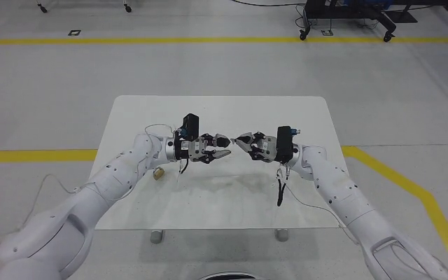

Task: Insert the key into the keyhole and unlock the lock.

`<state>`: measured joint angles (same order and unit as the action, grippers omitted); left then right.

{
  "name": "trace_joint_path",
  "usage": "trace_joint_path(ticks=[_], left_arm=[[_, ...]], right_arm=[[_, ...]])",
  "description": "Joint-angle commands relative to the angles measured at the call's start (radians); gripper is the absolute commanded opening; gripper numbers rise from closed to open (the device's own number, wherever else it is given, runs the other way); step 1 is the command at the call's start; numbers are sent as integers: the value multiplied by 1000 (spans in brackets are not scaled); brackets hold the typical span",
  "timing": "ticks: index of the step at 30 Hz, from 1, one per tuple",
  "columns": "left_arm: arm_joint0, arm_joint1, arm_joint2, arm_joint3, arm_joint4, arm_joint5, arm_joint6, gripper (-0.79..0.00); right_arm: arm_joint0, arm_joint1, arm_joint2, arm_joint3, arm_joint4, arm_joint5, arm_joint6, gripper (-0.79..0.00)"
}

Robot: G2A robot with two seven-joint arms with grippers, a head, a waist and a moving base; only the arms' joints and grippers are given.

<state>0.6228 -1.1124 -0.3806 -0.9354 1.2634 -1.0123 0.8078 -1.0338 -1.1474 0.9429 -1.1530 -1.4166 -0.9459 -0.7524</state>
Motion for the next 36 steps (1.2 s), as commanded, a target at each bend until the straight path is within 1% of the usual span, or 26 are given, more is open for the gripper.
trace_joint_path(ticks=[1, 6, 7, 9, 11, 19, 25, 26, 27, 31, 36], left_arm=[[-6, -2, 9, 1, -6, 0, 0, -573], [-21, -8, 32, 1, -19, 0, 0, -637], [-25, -10, 36, 2, -21, 0, 0, -665], [-30, -13, 43, 6, -25, 0, 0, -745], [-37, -16, 50, 14, -25, 0, 0, -785], [-50, -26, 69, 37, -40, 0, 0, -785], [-52, -27, 68, 46, -45, 0, 0, -785], [-51, -26, 66, 47, -45, 0, 0, -785], [-51, -25, 64, 48, -45, 0, 0, -785], [-46, -16, 44, 51, -36, 2, 2, -785], [-32, 5, 13, 51, 5, 10, 10, -785]], right_arm=[[2, -1, -3, 3, -5, 0, -5, -785], [8, -3, -10, 13, -17, -6, -8, -785], [9, -3, -11, 15, -19, -7, -10, -785], [10, -3, -12, 18, -21, -7, -13, -785], [10, -3, -11, 19, -24, -9, -17, -785], [9, -1, -10, 20, -35, -9, -33, -785], [8, -1, -10, 21, -39, -6, -36, -785], [8, -1, -9, 22, -38, -6, -36, -776], [8, 0, -8, 23, -38, -7, -33, -748], [3, 4, 2, 24, -41, -5, -21, -597], [-28, 20, 40, 6, -64, 19, -7, -493]])
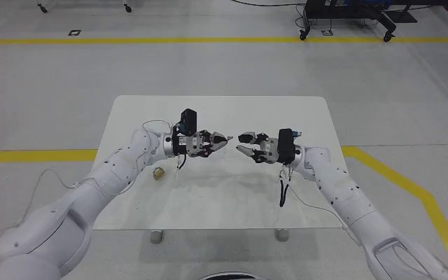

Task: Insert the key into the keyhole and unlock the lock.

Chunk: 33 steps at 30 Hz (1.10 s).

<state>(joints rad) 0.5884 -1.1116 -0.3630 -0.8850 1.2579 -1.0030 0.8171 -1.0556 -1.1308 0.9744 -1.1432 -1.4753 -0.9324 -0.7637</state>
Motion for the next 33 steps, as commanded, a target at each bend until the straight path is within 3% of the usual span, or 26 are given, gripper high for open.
trace_joint_path(ticks=[1, 3, 4, 5, 6, 7, 8, 9, 14, 18, 25, 33], left_arm=[[4, 8, -11, 1, 21, 0, 0, -785], [1, 16, -20, 6, 54, -7, -15, -785], [1, 19, -22, 6, 68, -9, -34, -785], [-2, 21, -25, 6, 80, -8, -66, -785], [-2, 23, -30, 2, 86, 4, -103, -785], [-1, 24, -34, -6, 86, 13, -144, -785], [0, 25, -39, -14, 86, 26, -195, -785], [2, 25, -43, -30, 80, 33, -246, -785], [21, 22, -58, -119, 16, 38, -496, -785], [34, 23, -79, -177, -46, 39, -621, -785], [54, 29, -112, -228, -109, 13, -734, -785], [67, 25, -137, -244, -146, -7, -794, -785]], right_arm=[[-15, 8, 19, -11, -16, 14, 11, -468], [-33, 19, 46, -25, -42, 46, 33, -385], [-47, 24, 64, -33, -47, 75, 44, -203], [-64, 29, 83, -43, -52, 120, 64, -105], [-81, 32, 97, -59, -57, 160, 95, -83], [-96, 34, 106, -82, -65, 191, 128, -163], [-111, 37, 111, -106, -74, 216, 162, -320], [-123, 38, 112, -131, -86, 229, 198, -425], [-150, 41, 103, -214, -116, 242, 339, -434], [-144, 38, 86, -239, -128, 240, 410, -453], [-128, 34, 64, -241, -131, 223, 451, -471], [-112, 31, 40, -237, -146, 199, 461, -554]])
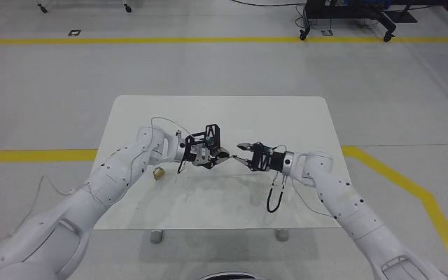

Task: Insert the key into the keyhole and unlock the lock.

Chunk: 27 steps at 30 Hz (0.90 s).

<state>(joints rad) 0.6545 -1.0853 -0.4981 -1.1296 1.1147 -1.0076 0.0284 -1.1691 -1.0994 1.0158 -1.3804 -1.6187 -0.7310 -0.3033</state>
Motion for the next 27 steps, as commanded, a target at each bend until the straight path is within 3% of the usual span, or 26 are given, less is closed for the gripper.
trace_joint_path(ticks=[1, 5, 27], left_arm=[[1, -2, -4, 0, -5, -4, -10, -785], [4, -7, -10, 3, -14, -5, -28, -785], [6, -9, -16, 1, -25, -5, -25, -785]], right_arm=[[3, 0, -4, 1, -5, -5, 0, -613], [9, 0, -10, 3, -12, -16, -3, -785], [16, 6, -24, 11, -34, -52, 9, -785]])
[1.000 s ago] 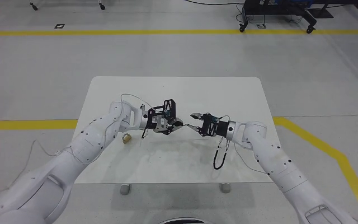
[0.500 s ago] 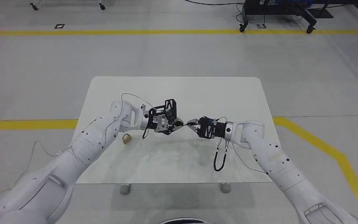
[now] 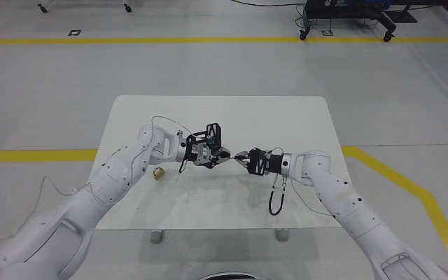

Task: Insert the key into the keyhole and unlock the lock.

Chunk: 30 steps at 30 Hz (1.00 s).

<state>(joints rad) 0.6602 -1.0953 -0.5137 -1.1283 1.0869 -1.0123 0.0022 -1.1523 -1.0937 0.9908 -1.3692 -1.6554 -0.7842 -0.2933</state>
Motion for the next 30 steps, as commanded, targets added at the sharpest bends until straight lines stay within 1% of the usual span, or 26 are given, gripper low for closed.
trace_joint_path(ticks=[1, 5, 6, 7, 8, 10, 11, 12, 14, 16, 17, 18, 21, 22, 23, 24, 26, 29, 30], left_arm=[[0, 2, -2, -1, 4, 0, 4, -785], [3, 6, -10, 2, 5, 0, 14, -785], [4, 7, -13, 4, 5, 0, 18, -751], [6, 9, -18, 6, 6, 0, 23, -499], [8, 11, -23, 8, 7, 0, 28, -462], [14, 15, -31, 7, 11, 0, 44, -440], [18, 17, -34, 6, 13, 0, 55, -406], [22, 19, -37, 6, 15, 0, 69, -256], [30, 23, -36, -1, 16, 0, 107, -212], [35, 28, -24, -13, 15, 0, 181, -142], [33, 32, -17, -9, 19, 0, 228, -132], [31, 36, -8, -5, 26, 0, 281, -132], [16, 47, 23, 24, 90, 0, 436, -203], [10, 50, 37, 32, 119, 0, 479, -296], [3, 51, 51, 44, 145, 0, 520, -336], [-3, 51, 65, 58, 166, 0, 556, -394], [-16, 49, 93, 79, 191, 0, 632, -443], [-40, 44, 140, 104, 234, 0, 731, -548], [-48, 42, 157, 112, 247, 0, 763, -560]], right_arm=[[-2, 1, 3, 1, 7, 1, -3, -785], [0, 1, 12, 17, 41, -9, -15, -785], [2, 1, 14, 22, 54, -12, -20, -785], [4, 1, 16, 28, 67, -19, -28, -785], [6, 1, 18, 34, 78, -25, -36, -785], [11, 1, 19, 44, 88, -38, -53, -785], [12, 1, 19, 48, 90, -44, -63, -785], [13, 1, 19, 52, 93, -50, -77, -785], [15, 2, 19, 60, 95, -55, -103, -785], [16, 3, 19, 67, 98, -63, -136, -785], [17, 3, 19, 72, 99, -69, -153, -785], [18, 4, 20, 76, 99, -70, -169, -785], [19, 5, 21, 86, 99, -75, -219, -785], [19, 5, 22, 90, 100, -79, -238, -785], [20, 6, 22, 93, 100, -82, -256, -785], [21, 6, 21, 96, 100, -88, -273, -785], [25, 6, 18, 103, 96, -96, -296, -785], [33, 6, 8, 105, 83, -106, -313, -785], [35, 6, 4, 105, 80, -108, -317, -785]])
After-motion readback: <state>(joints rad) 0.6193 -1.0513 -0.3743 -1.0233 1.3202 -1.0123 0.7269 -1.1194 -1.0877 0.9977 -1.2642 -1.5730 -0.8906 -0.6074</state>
